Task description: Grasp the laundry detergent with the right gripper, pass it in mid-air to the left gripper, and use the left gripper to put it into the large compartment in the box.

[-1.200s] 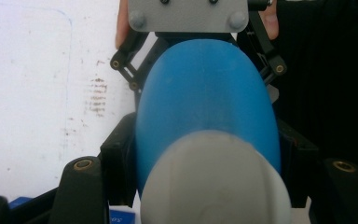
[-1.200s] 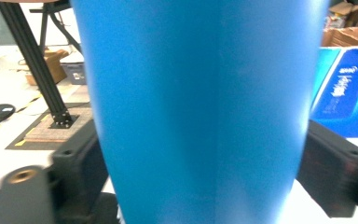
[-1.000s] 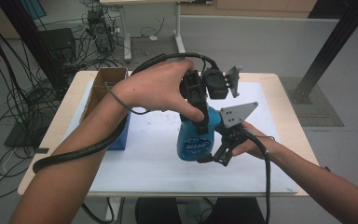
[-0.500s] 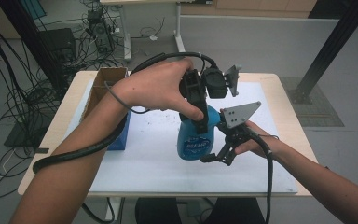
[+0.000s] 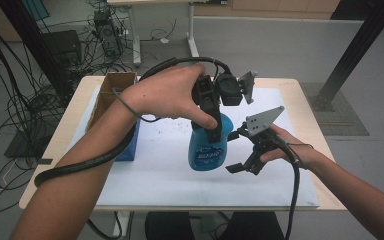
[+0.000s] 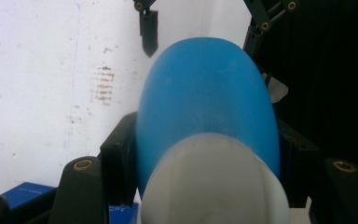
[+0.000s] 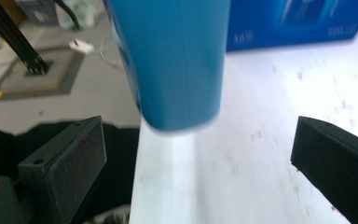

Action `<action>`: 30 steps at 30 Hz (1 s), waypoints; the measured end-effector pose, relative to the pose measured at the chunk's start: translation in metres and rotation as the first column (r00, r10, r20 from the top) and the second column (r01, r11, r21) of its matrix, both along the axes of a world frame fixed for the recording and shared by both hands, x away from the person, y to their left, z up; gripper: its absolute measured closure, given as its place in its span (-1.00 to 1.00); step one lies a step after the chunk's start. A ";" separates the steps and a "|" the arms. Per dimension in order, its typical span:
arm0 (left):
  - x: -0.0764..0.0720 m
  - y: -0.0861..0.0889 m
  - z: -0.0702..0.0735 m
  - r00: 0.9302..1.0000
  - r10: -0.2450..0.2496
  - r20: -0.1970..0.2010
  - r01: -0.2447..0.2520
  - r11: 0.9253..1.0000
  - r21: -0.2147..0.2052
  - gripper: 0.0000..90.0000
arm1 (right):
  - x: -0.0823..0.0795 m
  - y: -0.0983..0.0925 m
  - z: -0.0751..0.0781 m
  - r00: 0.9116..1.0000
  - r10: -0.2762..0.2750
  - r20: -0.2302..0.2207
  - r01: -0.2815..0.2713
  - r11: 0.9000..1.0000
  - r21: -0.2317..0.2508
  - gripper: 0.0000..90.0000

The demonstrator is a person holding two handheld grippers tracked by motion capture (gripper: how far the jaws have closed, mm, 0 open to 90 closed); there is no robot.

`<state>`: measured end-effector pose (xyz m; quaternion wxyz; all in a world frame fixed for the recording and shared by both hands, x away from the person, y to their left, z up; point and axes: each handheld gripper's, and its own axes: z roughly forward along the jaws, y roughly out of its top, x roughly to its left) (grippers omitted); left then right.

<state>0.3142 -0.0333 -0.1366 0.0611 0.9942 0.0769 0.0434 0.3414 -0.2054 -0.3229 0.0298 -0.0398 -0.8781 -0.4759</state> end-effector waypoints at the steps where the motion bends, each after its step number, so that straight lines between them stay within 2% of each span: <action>1: 0.001 0.000 0.000 1.000 0.002 -0.001 -0.002 1.000 -0.002 -0.16 | 0.000 -0.001 0.000 1.000 -0.002 -0.004 0.002 1.000 -0.009 -0.93; 3: 0.001 0.001 0.000 1.000 0.004 -0.001 -0.004 1.000 0.002 -0.16 | 0.001 -0.004 -0.002 1.000 -0.015 -0.012 0.014 0.998 -0.058 -0.92; 8: 0.002 0.003 0.000 1.000 0.013 -0.001 -0.013 1.000 -0.003 -0.16 | 0.003 -0.009 -0.005 0.999 -0.043 -0.016 0.040 0.990 -0.132 -0.92; 10: 0.002 0.004 0.000 1.000 0.020 0.001 -0.020 1.000 0.002 -0.16 | 0.005 -0.011 -0.005 0.998 -0.057 -0.024 0.052 0.984 -0.173 -0.91; 14: 0.003 0.006 -0.001 0.999 0.034 0.001 -0.034 0.999 0.016 -0.16 | 0.007 -0.013 -0.006 0.996 -0.078 -0.036 0.065 0.960 -0.271 -0.91; 16: 0.004 0.007 -0.001 0.999 0.041 0.003 -0.041 0.999 0.016 -0.16 | 0.008 -0.014 -0.006 0.996 -0.086 -0.037 0.069 0.942 -0.329 -0.91; 17: 0.004 0.007 -0.001 0.999 0.046 0.002 -0.046 0.999 0.018 -0.16 | 0.009 -0.014 -0.006 0.995 -0.092 -0.042 0.070 0.927 -0.369 -0.91; 19: 0.004 0.008 0.000 0.999 0.050 0.005 -0.050 0.999 0.020 -0.16 | 0.010 -0.014 -0.007 0.994 -0.097 -0.041 0.072 0.909 -0.411 -0.91; 20: 0.004 0.008 0.000 0.999 0.053 0.006 -0.053 0.998 0.022 -0.16 | 0.010 -0.014 -0.007 0.994 -0.106 -0.040 0.077 0.887 -0.454 -0.92; 21: 0.005 0.009 0.001 0.998 0.058 0.010 -0.058 0.998 0.020 -0.16 | 0.011 -0.014 -0.008 0.993 -0.109 -0.035 0.079 0.874 -0.480 -0.92; 22: 0.005 0.009 0.001 0.998 0.059 0.010 -0.060 0.998 0.023 -0.16 | 0.011 -0.014 -0.008 0.993 -0.112 -0.029 0.081 0.852 -0.517 -0.92; 24: 0.005 0.009 0.002 0.998 0.063 0.019 -0.064 0.998 0.015 -0.16 | 0.012 -0.014 -0.009 0.992 -0.121 -0.026 0.087 0.833 -0.546 -0.92; 27: 0.007 0.009 0.002 0.996 0.082 0.023 -0.083 0.996 0.018 -0.16 | 0.014 -0.017 -0.009 0.990 -0.133 -0.040 0.083 0.799 -0.595 -0.91; 30: 0.009 0.009 0.002 0.993 0.114 0.030 -0.115 0.993 0.030 -0.16 | 0.016 -0.020 -0.010 0.989 -0.139 -0.051 0.077 0.777 -0.624 -0.90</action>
